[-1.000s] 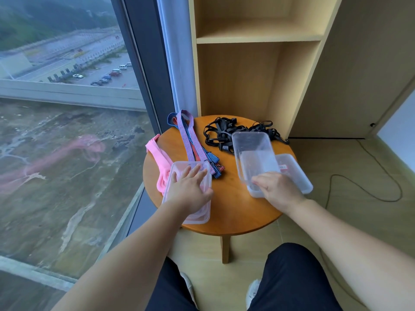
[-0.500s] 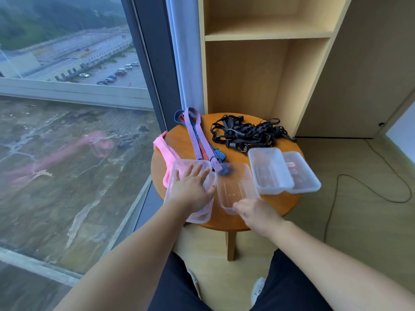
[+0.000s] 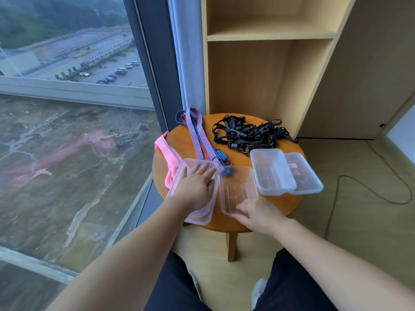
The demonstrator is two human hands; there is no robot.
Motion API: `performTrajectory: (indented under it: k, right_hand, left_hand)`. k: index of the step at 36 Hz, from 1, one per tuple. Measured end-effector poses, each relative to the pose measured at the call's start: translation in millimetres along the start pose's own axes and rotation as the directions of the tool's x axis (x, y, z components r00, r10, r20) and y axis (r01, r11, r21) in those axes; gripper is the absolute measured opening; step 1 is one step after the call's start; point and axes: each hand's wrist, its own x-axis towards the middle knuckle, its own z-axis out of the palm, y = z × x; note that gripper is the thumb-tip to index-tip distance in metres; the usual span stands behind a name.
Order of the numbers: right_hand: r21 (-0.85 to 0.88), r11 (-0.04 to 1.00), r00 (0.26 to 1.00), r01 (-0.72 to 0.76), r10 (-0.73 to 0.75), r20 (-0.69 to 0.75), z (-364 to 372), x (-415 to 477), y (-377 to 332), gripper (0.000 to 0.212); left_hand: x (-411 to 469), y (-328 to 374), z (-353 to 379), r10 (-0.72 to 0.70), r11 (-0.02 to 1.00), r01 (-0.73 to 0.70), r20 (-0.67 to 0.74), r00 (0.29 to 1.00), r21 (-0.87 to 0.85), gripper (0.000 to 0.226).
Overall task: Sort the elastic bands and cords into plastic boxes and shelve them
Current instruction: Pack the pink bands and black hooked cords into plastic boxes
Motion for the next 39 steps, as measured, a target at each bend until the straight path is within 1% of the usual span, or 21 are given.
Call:
performTrajectory:
  k: [3, 7, 13, 16, 21, 23, 26, 30, 32, 36, 39]
  right_hand:
    - [0.035, 0.999, 0.999, -0.005, 0.007, -0.044, -11.9, 4.9, -0.4, 0.039]
    - [0.052, 0.999, 0.994, -0.004, 0.01, -0.105, -29.4, 16.6, -1.6, 0.036]
    - [0.11, 0.994, 0.981, 0.005, 0.017, -0.194, -54.7, 33.3, -6.6, 0.033]
    - [0.138, 0.99, 0.977, -0.021, 0.05, -0.206, -60.9, 32.6, -3.5, 0.031]
    - [0.148, 0.984, 0.977, -0.1, 0.125, -0.17, -66.3, 28.2, 8.2, 0.036]
    - [0.156, 0.983, 0.978, -0.095, 0.121, -0.169, -72.4, 32.0, 7.7, 0.035]
    - [0.143, 0.989, 0.983, -0.046, 0.07, -0.168, -86.0, 48.5, -1.9, 0.032]
    - [0.118, 0.993, 0.981, 0.027, -0.004, -0.193, -103.3, 88.9, -27.8, 0.035]
    - [0.106, 0.993, 0.983, 0.051, -0.031, -0.18, -108.5, 114.5, -43.1, 0.035]
    - [0.104, 0.993, 0.996, 0.049, -0.041, -0.077, -105.2, 174.4, -69.1, 0.032]
    - [0.102, 0.995, 0.999, 0.009, -0.014, 0.047, -92.3, 225.2, -86.3, 0.025]
  left_hand:
    - [-1.2, -1.9, -5.6, 0.02, 1.0, -0.019, -0.073, 0.997, 0.005, 0.046]
    - [-3.9, -7.8, -14.0, 0.03, 1.0, -0.03, -0.126, 0.992, 0.002, 0.042]
    - [-10.6, -24.1, -27.2, -0.022, 1.0, 0.026, -0.171, 0.985, 0.018, 0.038]
    - [-10.0, -26.3, -29.1, -0.028, 1.0, 0.029, -0.182, 0.983, 0.004, 0.038]
    - [-4.1, -16.4, -32.1, -0.007, 0.999, -0.001, -0.204, 0.979, -0.037, 0.037]
    - [-4.2, -22.0, -37.1, -0.048, 0.996, 0.03, -0.222, 0.974, -0.084, 0.036]
    - [-6.1, -42.2, -47.7, -0.173, 0.979, 0.14, -0.239, 0.956, -0.149, 0.035]
    - [-8.9, -74.3, -55.9, -0.252, 0.964, 0.223, -0.225, 0.941, -0.148, 0.033]
    - [-10.5, -89.4, -55.8, -0.29, 0.953, 0.255, -0.236, 0.928, -0.166, 0.032]
    - [-11.3, -119.1, -49.7, -0.386, 0.918, 0.344, -0.243, 0.89, -0.198, 0.031]
    - [-7.6, -138.8, -44.9, -0.439, 0.894, 0.397, -0.224, 0.87, -0.208, 0.033]
